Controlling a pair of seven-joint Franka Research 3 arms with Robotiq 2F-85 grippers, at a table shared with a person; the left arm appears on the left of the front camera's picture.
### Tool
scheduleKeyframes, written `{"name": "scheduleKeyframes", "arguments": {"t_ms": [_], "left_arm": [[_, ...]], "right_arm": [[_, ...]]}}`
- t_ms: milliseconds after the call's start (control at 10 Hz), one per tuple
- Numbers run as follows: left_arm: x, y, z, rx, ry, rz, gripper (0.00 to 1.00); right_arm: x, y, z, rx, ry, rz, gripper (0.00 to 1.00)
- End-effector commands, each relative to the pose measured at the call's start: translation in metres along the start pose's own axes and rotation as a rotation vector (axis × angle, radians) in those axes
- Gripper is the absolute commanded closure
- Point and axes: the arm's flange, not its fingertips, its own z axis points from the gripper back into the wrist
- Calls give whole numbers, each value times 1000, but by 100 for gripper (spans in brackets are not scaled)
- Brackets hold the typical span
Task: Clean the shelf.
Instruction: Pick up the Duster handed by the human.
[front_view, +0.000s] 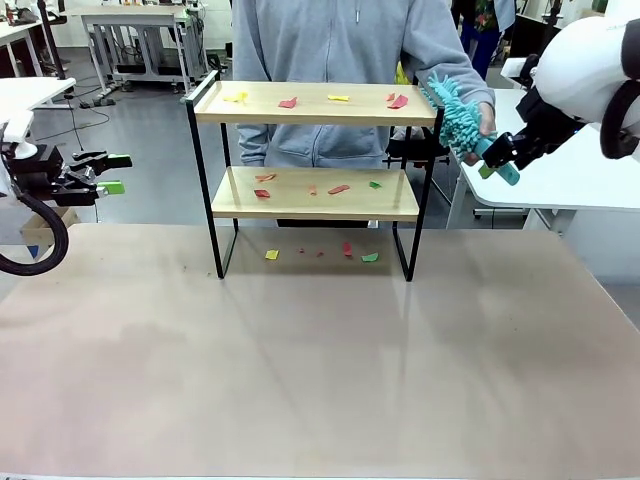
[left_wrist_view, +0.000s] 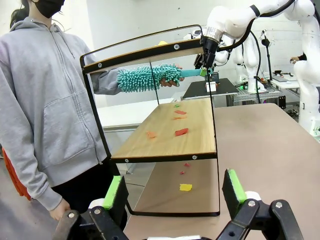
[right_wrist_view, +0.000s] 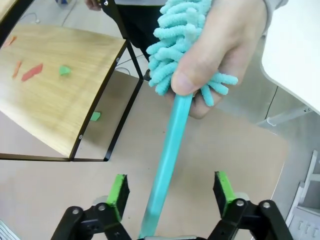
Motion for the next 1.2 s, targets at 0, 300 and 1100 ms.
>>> {"name": "scheduleKeyframes", "arguments": {"t_ms": [0, 300, 1100], "left_arm": [[2, 0, 0, 2, -2, -4, 0], [2, 0, 0, 2, -2, -4, 0], [2, 0, 0, 2, -2, -4, 0]], "right_arm": [[3, 3, 6, -22, -22, -40, 100], [4, 5, 8, -33, -15, -59, 82], [4, 2, 8, -50, 3, -99, 100]]}}
